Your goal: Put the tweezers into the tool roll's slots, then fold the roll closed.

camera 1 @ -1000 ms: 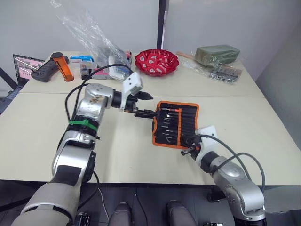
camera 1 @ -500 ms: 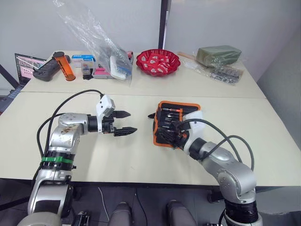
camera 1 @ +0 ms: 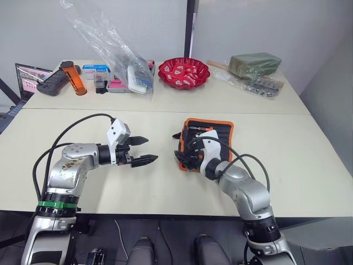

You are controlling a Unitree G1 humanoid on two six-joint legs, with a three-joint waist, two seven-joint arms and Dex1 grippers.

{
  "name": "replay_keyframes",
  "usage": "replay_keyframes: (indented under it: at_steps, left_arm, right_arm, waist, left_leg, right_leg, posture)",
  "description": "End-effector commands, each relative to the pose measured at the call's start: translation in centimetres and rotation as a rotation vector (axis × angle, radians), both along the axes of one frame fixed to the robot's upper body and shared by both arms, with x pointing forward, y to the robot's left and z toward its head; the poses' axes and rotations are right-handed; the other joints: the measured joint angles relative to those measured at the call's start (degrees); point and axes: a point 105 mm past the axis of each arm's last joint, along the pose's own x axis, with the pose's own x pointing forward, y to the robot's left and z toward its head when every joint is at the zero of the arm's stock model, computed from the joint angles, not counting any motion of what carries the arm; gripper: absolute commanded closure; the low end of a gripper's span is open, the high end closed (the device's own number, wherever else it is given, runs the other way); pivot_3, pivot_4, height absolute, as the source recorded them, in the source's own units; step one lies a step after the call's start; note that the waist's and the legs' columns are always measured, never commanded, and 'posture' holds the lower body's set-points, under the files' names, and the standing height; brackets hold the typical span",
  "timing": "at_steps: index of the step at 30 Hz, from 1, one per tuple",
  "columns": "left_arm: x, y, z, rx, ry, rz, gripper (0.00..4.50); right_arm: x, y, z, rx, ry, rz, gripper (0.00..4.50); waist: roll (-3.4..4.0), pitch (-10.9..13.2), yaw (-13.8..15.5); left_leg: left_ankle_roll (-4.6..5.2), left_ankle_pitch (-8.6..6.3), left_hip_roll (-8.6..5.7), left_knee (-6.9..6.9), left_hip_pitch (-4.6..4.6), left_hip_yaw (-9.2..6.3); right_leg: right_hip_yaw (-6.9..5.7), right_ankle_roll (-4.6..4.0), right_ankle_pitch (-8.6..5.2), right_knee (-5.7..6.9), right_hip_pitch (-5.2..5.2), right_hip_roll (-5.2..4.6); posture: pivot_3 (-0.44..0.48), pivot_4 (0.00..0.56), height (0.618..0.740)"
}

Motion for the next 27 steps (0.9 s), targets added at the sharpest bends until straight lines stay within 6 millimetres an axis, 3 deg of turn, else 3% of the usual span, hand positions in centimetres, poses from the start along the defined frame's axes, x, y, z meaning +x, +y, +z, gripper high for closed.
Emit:
replay_keyframes:
  at_steps: [1, 8, 9, 21, 27]
  left_arm:
    - [0.0, 0.1, 1.4, 0.020, -0.077, 0.000, 0.00]
    - [0.4, 0.5, 1.5, 0.051, -0.091, 0.033, 0.00]
    - [0.5, 0.5, 1.5, 0.052, -0.091, 0.037, 0.00]
    - [1.3, 2.4, 1.7, 0.100, -0.107, 0.089, 0.00]
    - [1.2, 3.9, 1.6, 0.121, -0.111, 0.118, 0.00]
  right_arm:
    - [0.6, 0.5, 1.5, 0.024, -0.069, 0.005, 1.90]
    - [1.4, 0.9, 1.2, 0.001, -0.089, 0.006, 4.28]
    - [1.4, 1.3, 1.1, -0.002, -0.091, 0.027, 4.47]
    - [3.4, 6.6, 1.9, -0.068, -0.204, 0.254, 4.47]
    - [1.0, 10.3, 1.7, -0.067, -0.219, 0.464, 4.47]
  waist:
    - [0.00, 0.00, -0.05]
    - [0.01, 0.01, -0.13]
    - [0.01, 0.01, -0.16]
    - [0.05, 0.03, -0.63]
    - [0.07, 0.04, -0.70]
  left_leg:
    - [0.00, 0.00, 0.00, -0.01, 0.00, 0.00]
    - [0.00, 0.00, 0.00, -0.02, -0.01, 0.00]
    - [0.00, 0.00, 0.00, -0.02, -0.01, 0.00]
    - [0.00, 0.00, 0.02, -0.13, 0.06, 0.00]
    - [0.00, 0.00, 0.02, -0.20, 0.06, 0.00]
  right_leg:
    - [0.00, 0.00, 0.00, -0.01, 0.00, 0.00]
    - [0.00, 0.00, 0.00, -0.01, -0.01, 0.00]
    - [0.00, 0.00, 0.00, -0.01, -0.01, 0.00]
    - [-0.01, -0.02, 0.01, 0.01, -0.05, 0.02]
    - [-0.01, -0.03, 0.02, 0.09, -0.09, 0.02]
  posture:
    - [0.000, 0.150, 0.735]
    - [0.000, 0.150, 0.735]
    - [0.000, 0.150, 0.735]
    - [0.000, 0.150, 0.735]
    - [0.000, 0.150, 0.735]
